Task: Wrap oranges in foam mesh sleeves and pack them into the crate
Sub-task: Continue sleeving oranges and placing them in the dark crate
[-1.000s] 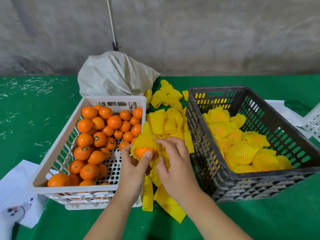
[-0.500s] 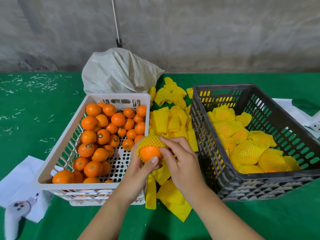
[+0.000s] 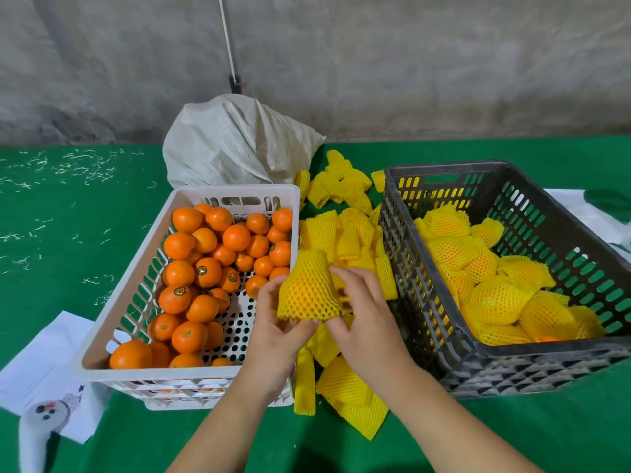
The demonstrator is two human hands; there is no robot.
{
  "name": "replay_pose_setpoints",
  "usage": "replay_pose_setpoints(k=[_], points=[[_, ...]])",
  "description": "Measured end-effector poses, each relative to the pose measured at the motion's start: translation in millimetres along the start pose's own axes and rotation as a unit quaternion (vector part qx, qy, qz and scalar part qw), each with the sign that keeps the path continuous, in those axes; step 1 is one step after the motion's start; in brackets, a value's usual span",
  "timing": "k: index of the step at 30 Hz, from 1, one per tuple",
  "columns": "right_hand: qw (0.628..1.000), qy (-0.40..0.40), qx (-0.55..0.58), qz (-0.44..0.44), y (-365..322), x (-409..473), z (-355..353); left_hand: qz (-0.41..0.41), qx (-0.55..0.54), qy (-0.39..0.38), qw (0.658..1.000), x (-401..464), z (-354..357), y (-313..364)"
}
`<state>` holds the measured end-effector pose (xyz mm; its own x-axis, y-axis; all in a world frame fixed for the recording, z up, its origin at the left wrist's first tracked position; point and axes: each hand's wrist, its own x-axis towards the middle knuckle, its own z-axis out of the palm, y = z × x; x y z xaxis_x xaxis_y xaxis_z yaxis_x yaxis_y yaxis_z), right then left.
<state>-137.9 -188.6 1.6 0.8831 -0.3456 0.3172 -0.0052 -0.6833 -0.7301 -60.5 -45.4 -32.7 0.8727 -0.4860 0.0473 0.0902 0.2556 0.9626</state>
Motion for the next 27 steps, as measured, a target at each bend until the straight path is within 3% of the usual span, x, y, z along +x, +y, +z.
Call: replay_pose_setpoints(k=[3,8,15,19,21,25,27], points=[[0.999,0.007,-0.006,-0.038,-4,-8,8,0.021,0.049,-0.029,0.998,-2,-1,1],[0.987,0.110,0.011,-0.117,2,-22,21,0.048,0.044,0.050,0.997,-4,5,0],[0.984,0.134,0.059,-0.105,1,-26,25,0.050,0.065,0.090,0.993,-5,7,0],[0.992,0.103,0.065,-0.037,-1,-23,26,0.016,0.073,-0.025,0.997,-7,-5,0],[0.993,0.101,0.052,-0.024,2,-22,25,0.009,0.079,-0.044,0.996,-6,-6,0],[0.996,0.011,0.080,0.039,-1,-20,16,0.060,0.106,0.023,0.992,-6,6,2],[0.965,-0.036,0.218,0.139,-14,-20,6,0.070,0.095,0.053,0.992,-6,5,0]])
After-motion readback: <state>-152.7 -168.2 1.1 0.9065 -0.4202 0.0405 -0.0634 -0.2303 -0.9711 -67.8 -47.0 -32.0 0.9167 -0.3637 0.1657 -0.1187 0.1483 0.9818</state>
